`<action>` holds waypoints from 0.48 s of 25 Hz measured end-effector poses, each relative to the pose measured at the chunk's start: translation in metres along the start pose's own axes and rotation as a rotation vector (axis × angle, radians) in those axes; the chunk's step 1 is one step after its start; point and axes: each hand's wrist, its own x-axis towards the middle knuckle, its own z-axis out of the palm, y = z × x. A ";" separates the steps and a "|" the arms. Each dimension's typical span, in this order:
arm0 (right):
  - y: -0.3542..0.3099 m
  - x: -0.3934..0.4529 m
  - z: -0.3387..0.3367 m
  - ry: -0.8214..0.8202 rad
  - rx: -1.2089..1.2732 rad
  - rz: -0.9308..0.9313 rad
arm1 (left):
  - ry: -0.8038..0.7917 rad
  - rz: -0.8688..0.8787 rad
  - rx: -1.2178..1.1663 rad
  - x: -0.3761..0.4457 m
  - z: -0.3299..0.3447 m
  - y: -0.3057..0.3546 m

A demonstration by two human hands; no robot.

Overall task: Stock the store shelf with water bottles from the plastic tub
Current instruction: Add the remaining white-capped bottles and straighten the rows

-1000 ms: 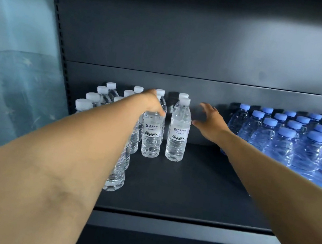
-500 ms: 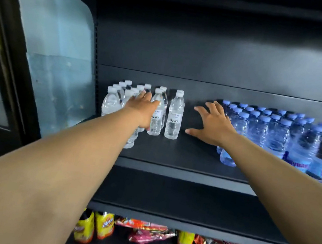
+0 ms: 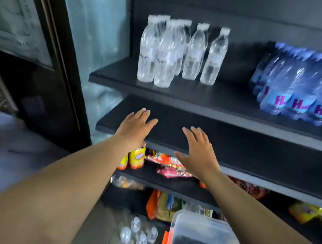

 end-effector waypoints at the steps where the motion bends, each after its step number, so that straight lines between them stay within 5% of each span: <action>1: -0.004 -0.006 0.029 -0.030 0.017 0.005 | -0.034 0.003 -0.003 -0.007 0.029 -0.001; 12: -0.026 -0.102 0.315 -0.223 0.403 0.336 | -0.372 -0.171 -0.277 -0.110 0.323 0.011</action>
